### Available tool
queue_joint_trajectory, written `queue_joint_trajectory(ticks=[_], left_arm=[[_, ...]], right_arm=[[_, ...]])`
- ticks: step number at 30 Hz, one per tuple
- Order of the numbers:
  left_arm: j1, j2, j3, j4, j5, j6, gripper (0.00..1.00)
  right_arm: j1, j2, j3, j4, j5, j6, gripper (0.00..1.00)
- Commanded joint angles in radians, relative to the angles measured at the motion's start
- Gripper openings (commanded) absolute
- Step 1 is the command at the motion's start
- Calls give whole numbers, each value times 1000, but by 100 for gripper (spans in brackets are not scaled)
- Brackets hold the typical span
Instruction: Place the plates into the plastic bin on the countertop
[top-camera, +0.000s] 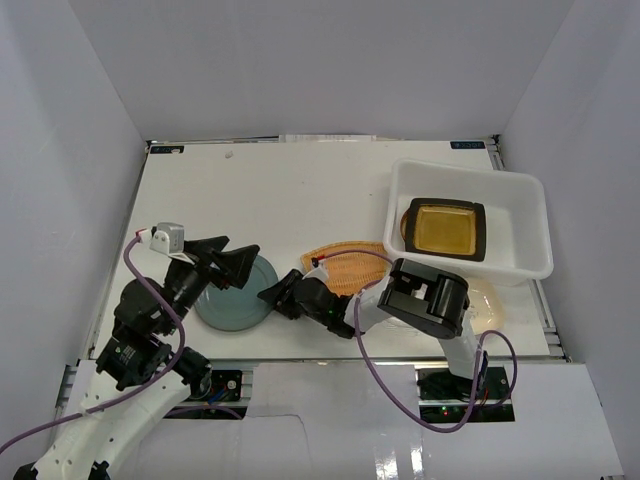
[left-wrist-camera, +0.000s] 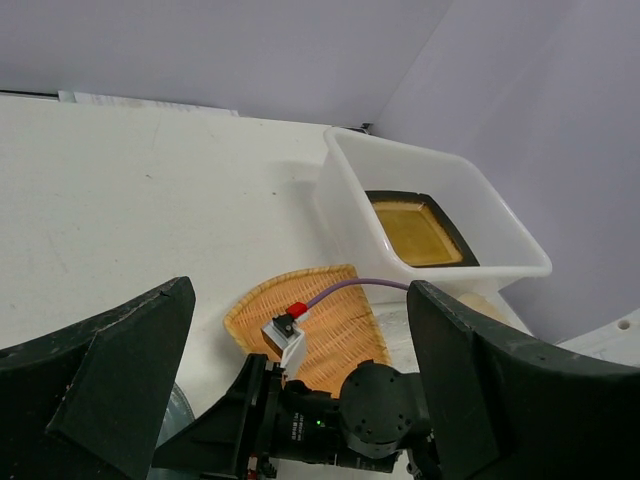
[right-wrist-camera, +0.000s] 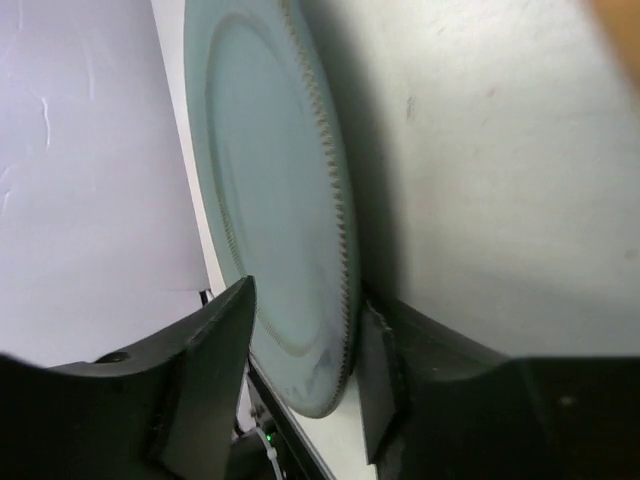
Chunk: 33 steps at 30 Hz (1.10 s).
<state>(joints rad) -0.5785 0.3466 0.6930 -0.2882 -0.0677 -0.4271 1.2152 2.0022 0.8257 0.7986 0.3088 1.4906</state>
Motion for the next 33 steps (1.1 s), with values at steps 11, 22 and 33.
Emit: queue_joint_trajectory(ticks=[11,22,33], left_arm=[[-4,35,7,3,-18,8,98],[-6,45,229,-66,45,-31,98],[-3,201,25,32,348,-240,98]], right_arm=[[-29,-1,29,83,-33,-171,8],[-147,-379,129,-104,-82,-493,8],[-793,-1054,-100,-465,-169,-555,8]])
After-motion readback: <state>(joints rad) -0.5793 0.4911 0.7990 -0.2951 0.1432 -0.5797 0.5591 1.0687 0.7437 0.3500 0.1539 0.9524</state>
